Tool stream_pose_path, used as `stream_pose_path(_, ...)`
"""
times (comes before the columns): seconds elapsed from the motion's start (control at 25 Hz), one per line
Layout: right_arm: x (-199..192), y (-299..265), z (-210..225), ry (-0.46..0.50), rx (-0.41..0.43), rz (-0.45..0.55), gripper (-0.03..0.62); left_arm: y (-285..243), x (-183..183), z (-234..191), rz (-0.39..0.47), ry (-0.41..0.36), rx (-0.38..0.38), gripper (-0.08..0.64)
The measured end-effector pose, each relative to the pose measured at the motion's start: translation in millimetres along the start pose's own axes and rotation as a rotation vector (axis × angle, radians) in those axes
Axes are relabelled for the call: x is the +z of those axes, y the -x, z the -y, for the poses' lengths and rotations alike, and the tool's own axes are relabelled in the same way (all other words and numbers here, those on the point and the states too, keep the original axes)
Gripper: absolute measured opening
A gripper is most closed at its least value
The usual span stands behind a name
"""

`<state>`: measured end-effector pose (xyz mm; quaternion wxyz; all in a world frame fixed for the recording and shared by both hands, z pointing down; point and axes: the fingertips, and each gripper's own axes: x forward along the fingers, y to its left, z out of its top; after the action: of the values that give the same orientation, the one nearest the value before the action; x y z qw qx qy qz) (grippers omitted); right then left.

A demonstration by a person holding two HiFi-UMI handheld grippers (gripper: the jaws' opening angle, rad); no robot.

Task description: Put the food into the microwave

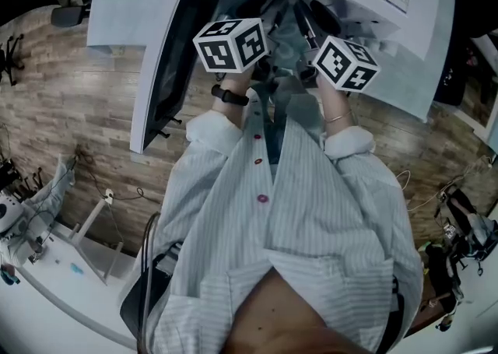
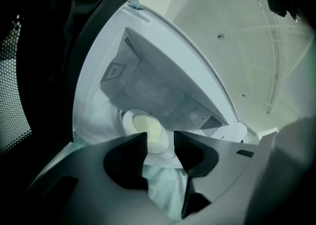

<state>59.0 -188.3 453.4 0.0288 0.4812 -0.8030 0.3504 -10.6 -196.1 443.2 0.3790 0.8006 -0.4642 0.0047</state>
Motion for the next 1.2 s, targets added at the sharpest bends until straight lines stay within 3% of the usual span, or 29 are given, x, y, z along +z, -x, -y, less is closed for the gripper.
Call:
stream_pose_path(0.36, 23, 32, -34, 0.066, 0.098, 0.015, 0.137, 29, 9, 36, 0.055, 0.03, -0.039, 0.173)
stream_pose_path(0.76, 60, 69, -75, 0.14, 0.23, 0.089, 0.069, 54, 34, 89, 0.122, -0.064, -0.124, 0.109)
stream_pose_path(0.92, 74, 82, -84, 0.189, 0.259, 0.126, 0.062, 60, 46, 106, 0.164, -0.136, -0.127, 0.089)
stream_pose_path(1.2, 87, 102, -86, 0.17, 0.291, 0.138, 0.051, 71, 54, 139, 0.202, -0.171, -0.193, 0.051)
